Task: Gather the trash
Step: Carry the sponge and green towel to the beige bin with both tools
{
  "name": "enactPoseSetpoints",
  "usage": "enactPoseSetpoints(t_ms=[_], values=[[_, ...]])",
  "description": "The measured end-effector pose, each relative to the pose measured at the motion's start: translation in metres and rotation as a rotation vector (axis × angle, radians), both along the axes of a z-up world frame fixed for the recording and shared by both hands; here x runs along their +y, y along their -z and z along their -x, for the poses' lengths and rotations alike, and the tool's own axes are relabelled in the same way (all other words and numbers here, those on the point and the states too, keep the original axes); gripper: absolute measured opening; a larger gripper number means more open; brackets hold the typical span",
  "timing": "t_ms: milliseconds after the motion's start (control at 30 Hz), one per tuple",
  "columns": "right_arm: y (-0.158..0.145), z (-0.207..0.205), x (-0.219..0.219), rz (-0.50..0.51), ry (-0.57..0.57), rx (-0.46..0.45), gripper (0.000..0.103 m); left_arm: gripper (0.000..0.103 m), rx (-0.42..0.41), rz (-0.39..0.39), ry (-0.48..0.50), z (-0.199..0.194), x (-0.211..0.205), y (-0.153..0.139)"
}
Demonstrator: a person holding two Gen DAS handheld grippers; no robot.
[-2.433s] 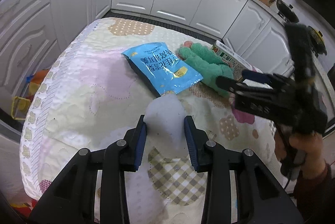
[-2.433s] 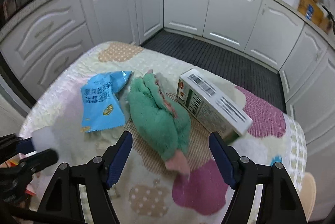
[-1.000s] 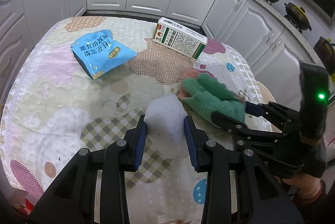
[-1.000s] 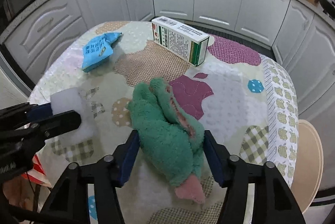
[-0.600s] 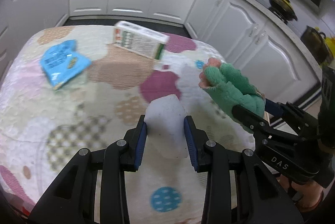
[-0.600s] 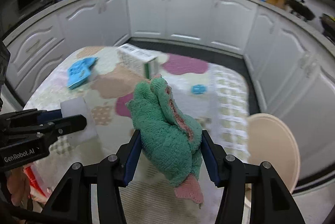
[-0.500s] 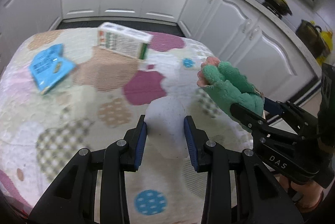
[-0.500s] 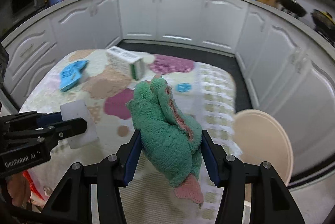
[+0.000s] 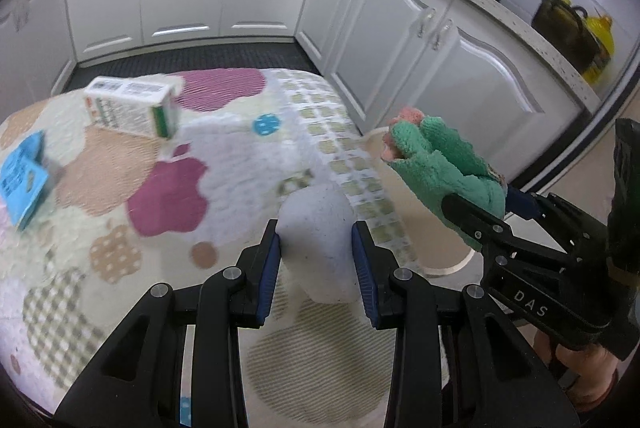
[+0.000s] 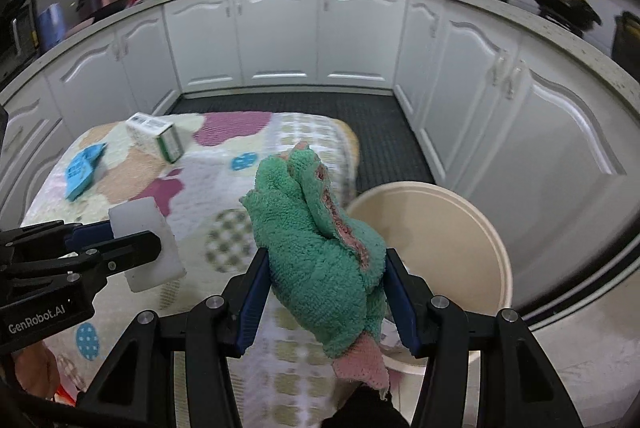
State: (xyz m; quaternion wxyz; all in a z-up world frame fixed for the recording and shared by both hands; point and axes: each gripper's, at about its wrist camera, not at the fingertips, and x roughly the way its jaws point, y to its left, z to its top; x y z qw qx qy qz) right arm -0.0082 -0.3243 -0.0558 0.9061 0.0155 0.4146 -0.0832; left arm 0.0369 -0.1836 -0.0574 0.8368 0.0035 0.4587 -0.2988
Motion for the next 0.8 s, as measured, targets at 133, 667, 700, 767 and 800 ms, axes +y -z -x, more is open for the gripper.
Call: enactPoseSetpoints(t_ms=[133,667,700,767,800], values=[[0.000,0.004,-0.019,-0.004,0.039,-0.001,0.053,0.033,-0.011,-0.007,0.034,0.001,-0.021,-0.001],[0.003,0.026,-0.076,-0.018,0.165,0.002,0.053,0.033,-0.018,-0.011,0.139,0.000,-0.079,-0.002],[0.003,0.027,-0.079,-0.020,0.171,0.004,0.053,0.033,-0.018,-0.013,0.142,-0.001,-0.081,-0.001],[0.004,0.029,-0.084,-0.023,0.181,0.005,0.053,0.033,-0.016,-0.017,0.148,-0.002,-0.086,0.000],[0.005,0.030,-0.087,-0.023,0.186,0.006,0.053,0.033,-0.014,-0.018,0.151,-0.003,-0.089,0.001]])
